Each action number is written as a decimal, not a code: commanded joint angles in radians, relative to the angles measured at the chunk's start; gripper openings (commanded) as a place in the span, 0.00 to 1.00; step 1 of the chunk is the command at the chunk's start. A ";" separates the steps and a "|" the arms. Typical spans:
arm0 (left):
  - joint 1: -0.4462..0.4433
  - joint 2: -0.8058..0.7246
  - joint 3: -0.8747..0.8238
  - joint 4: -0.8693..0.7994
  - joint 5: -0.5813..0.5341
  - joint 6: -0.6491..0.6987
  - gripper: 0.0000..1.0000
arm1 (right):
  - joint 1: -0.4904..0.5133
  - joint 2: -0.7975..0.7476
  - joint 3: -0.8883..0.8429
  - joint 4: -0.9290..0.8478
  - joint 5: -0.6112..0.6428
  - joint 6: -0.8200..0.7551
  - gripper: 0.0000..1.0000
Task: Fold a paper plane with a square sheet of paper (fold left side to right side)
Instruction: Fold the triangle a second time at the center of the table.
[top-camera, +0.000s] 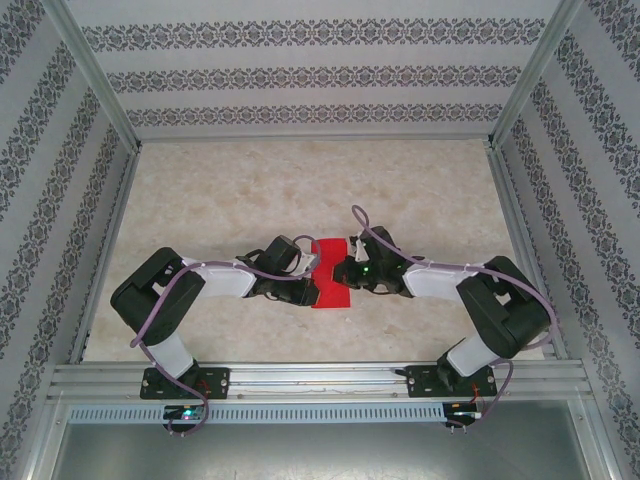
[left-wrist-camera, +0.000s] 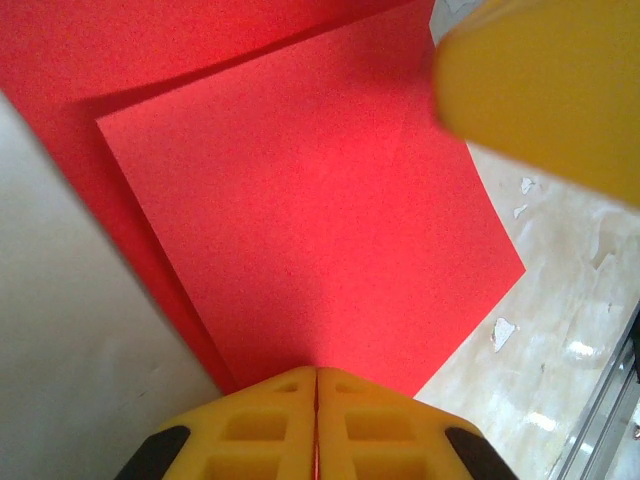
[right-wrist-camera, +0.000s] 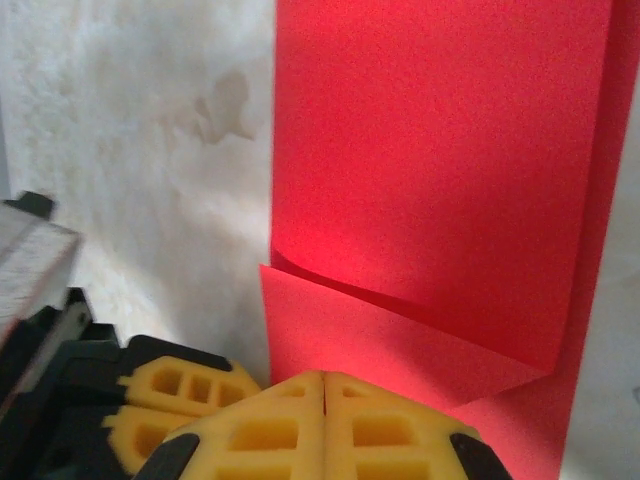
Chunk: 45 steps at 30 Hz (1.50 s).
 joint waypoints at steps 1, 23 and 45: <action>-0.008 -0.016 -0.010 -0.048 -0.018 -0.019 0.09 | 0.007 0.039 0.003 0.033 0.007 0.027 0.00; -0.005 -0.049 0.068 -0.096 0.096 -0.064 0.14 | 0.004 0.114 -0.002 -0.019 0.006 0.036 0.00; -0.006 0.000 0.019 -0.082 0.118 -0.080 0.14 | 0.004 0.136 0.004 -0.033 -0.006 0.027 0.00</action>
